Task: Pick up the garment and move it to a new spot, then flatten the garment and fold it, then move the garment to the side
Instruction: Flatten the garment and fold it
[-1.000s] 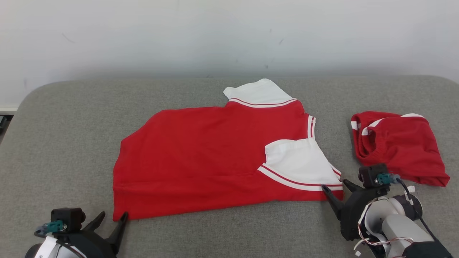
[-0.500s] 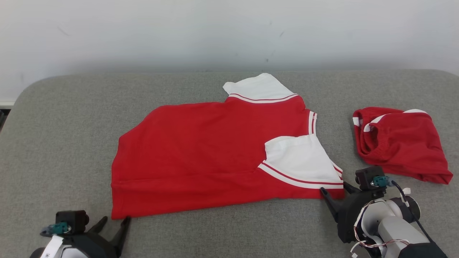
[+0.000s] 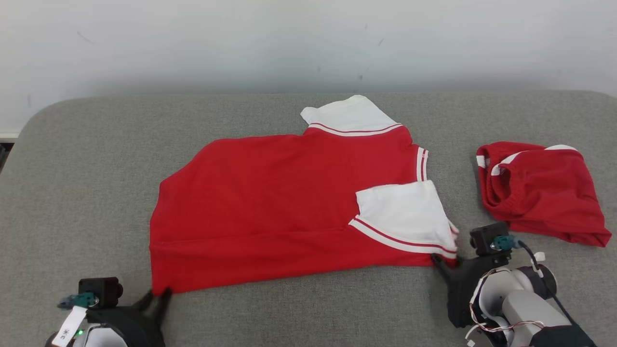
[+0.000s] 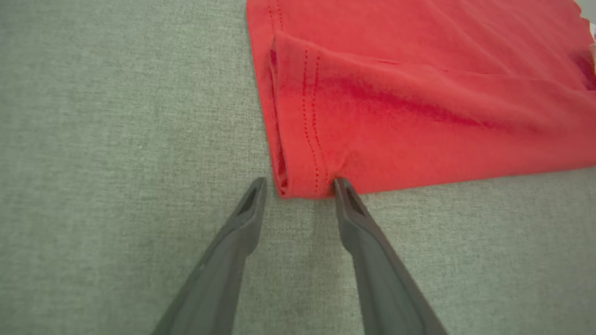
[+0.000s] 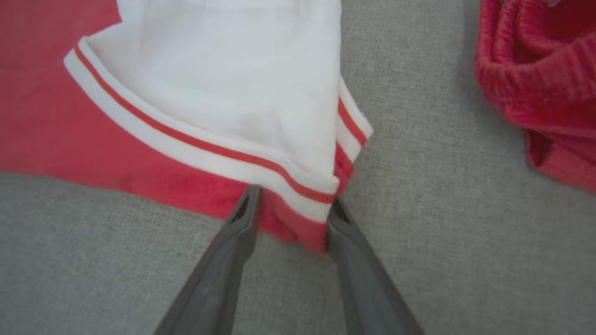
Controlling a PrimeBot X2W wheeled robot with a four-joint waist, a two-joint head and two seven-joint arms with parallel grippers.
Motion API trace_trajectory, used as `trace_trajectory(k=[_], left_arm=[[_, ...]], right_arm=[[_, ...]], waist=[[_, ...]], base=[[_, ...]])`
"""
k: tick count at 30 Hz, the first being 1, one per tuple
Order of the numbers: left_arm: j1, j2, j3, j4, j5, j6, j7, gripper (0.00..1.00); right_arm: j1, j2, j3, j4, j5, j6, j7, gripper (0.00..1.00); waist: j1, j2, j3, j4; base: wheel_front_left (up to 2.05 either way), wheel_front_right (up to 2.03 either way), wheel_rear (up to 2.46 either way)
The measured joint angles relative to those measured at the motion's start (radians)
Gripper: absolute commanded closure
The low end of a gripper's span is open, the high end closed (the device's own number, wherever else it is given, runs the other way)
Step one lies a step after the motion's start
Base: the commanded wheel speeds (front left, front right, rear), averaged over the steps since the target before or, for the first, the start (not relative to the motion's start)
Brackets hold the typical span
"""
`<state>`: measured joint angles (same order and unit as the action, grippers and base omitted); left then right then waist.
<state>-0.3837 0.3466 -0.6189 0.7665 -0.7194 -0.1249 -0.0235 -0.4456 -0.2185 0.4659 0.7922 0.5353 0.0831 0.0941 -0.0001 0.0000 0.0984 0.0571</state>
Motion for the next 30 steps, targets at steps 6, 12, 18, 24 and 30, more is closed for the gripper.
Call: trace_trajectory(k=[6,12,18,24,30], left_arm=[[-0.006,-0.007,-0.019,0.014,-0.012,0.0,0.001,1.0],[-0.005,-0.007,-0.034,0.021,-0.039,0.0,-0.012,1.0],[0.045,-0.007,-0.044,0.021,-0.047,-0.002,-0.028,1.0],[0.083,-0.001,-0.048,0.017,-0.048,-0.007,-0.04,1.0],[0.16,0.009,-0.05,-0.002,-0.052,-0.007,-0.049,1.0]], right_arm=[[0.0,0.007,-0.003,0.008,0.012,0.005,0.003,1.0],[0.015,0.006,-0.032,0.011,0.056,0.014,-0.011,1.0],[0.081,-0.011,-0.054,-0.009,0.081,0.023,-0.043,1.0],[0.149,-0.028,-0.061,-0.049,0.095,0.027,-0.066,1.0],[0.223,-0.036,-0.06,-0.107,0.12,0.031,-0.078,1.0]], waist=[[0.0,0.0,-0.009,-0.001],[0.0002,0.0001,-0.037,0.002],[0.0001,0.0001,-0.083,0.005],[0.0001,0.0,-0.124,0.01],[0.0001,0.0,-0.166,0.013]], base=[[0.0,0.0,0.0],[0.0,0.0,0.0],[0.0,0.0,0.0],[0.0,0.0,0.0],[0.0,0.0,0.0]])
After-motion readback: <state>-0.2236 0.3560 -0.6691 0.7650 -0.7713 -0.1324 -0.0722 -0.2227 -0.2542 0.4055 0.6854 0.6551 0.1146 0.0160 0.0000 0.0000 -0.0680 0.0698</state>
